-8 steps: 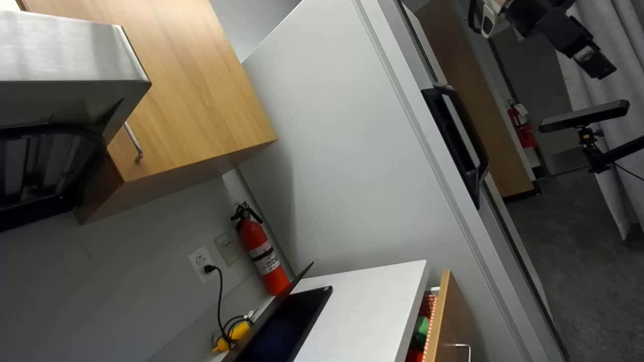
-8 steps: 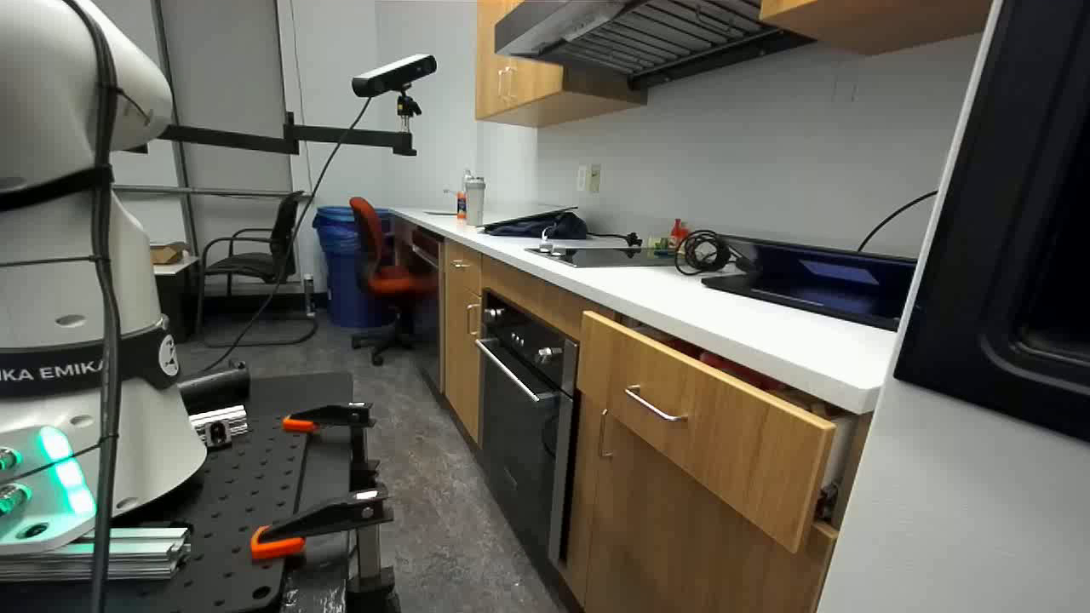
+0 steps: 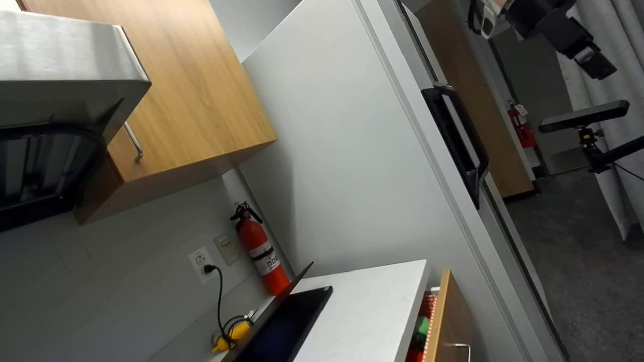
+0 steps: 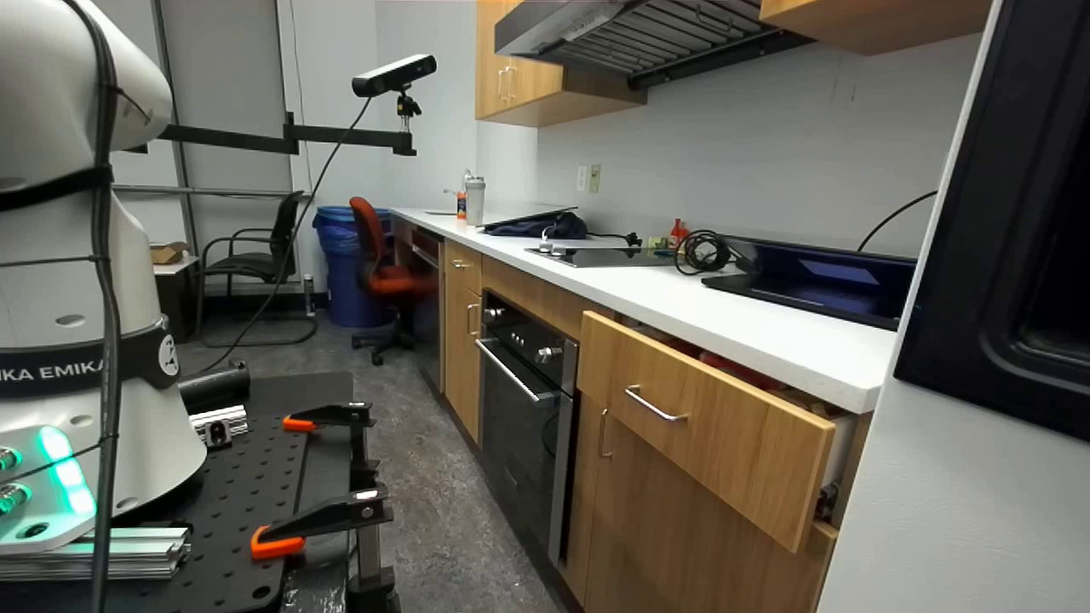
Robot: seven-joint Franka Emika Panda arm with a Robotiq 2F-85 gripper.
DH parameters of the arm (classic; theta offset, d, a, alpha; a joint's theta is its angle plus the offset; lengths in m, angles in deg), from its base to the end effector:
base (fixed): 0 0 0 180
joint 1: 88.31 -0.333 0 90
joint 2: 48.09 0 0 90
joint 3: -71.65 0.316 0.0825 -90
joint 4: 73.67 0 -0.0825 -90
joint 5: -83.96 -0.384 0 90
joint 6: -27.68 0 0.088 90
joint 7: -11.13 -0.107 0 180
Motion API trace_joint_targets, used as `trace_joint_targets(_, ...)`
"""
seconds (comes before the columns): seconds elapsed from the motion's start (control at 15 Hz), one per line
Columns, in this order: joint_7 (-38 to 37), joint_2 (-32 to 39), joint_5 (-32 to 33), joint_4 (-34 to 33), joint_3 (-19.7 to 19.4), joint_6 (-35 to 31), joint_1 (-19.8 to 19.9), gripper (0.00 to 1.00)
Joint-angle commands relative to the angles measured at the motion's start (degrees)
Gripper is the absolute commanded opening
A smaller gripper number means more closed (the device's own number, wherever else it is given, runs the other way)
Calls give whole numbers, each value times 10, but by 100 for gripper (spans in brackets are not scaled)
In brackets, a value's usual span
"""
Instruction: Open the drawer on the right, remove the watermelon and green pear from the drawer and place them on the countertop, close the drawer
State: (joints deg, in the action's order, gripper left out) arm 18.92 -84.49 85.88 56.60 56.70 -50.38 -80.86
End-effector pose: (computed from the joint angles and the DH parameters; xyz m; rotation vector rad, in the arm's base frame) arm 0.2949 -0.1462 0.5572 -2.9207 0.2713 0.3775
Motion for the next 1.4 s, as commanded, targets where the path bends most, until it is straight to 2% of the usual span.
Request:
trace_joint_targets(0.0, 4, 3, -4, -1, 6, 0, 8, 100)
trace_joint_targets(0.4, -14, 22, 10, 2, 16, -18, 12, 100)
trace_joint_targets(0.8, -32, 68, 53, 9, 30, -51, 13, 100)
trace_joint_targets(1.33, -37, 117, 90, 35, 62, -69, 0, 100)
